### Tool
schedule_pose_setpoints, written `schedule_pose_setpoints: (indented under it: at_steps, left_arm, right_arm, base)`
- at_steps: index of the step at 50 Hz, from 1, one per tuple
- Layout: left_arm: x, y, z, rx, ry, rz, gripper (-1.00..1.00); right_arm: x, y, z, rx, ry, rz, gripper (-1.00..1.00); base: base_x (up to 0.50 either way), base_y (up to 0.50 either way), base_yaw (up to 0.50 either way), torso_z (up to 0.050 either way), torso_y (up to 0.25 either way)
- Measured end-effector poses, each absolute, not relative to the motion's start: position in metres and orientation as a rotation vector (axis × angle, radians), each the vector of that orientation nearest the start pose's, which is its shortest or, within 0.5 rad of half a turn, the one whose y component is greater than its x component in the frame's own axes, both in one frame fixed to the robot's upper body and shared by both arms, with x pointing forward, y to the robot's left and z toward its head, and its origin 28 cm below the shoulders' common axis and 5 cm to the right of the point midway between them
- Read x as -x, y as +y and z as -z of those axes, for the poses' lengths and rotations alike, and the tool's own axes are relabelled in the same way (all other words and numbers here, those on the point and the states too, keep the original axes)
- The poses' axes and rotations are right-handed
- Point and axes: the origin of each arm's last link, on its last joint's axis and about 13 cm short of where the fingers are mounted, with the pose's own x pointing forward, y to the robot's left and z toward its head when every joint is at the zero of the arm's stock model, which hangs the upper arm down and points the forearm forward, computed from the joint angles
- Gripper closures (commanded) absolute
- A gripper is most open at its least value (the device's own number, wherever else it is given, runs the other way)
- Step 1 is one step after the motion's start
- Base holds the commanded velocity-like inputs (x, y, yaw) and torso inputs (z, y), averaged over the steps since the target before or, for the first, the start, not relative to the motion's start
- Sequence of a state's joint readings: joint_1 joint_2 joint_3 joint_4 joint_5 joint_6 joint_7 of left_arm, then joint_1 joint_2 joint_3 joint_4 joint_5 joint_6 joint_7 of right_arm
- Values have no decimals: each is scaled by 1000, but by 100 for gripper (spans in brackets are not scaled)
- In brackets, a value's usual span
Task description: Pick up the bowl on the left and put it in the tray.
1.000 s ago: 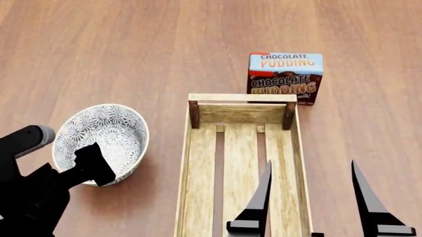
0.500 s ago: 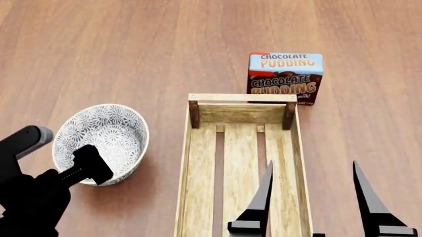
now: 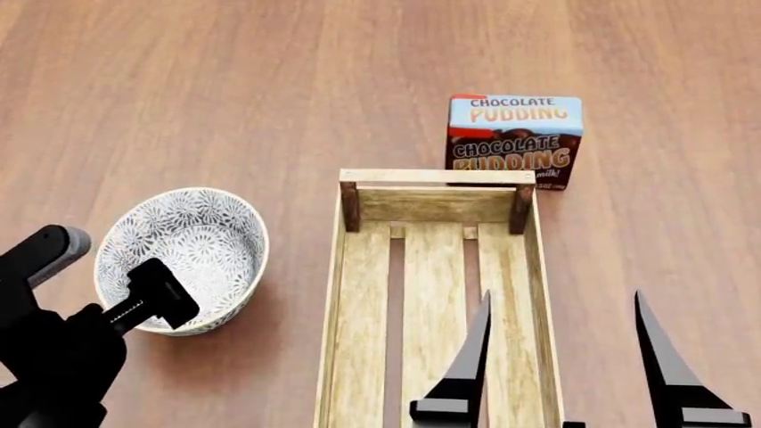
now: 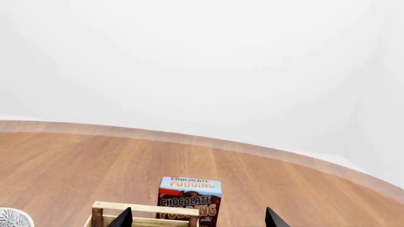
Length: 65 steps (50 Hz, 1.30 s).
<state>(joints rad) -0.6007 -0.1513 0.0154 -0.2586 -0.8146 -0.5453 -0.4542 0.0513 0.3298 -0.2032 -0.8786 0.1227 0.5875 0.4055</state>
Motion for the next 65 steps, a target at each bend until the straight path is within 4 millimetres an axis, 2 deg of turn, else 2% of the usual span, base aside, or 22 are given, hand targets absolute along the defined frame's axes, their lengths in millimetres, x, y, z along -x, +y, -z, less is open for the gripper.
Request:
schedule_pose_setpoints:
  at_steps: [50, 51, 65]
  left_arm:
    - [-349, 213, -82, 636, 386, -223, -100]
    - [-349, 213, -82, 637, 386, -223, 100]
    - [-351, 215, -83, 631, 383, -245, 100]
  right_arm:
    - [-175, -102, -151, 140, -316, 82, -100]
    - [-175, -102, -151, 140, -316, 82, -100]
    - [-175, -102, -151, 139, -314, 83, -100]
  base:
    - [0, 0, 0, 0, 0]
    - [0, 0, 0, 0, 0]
    - [0, 0, 0, 0, 0]
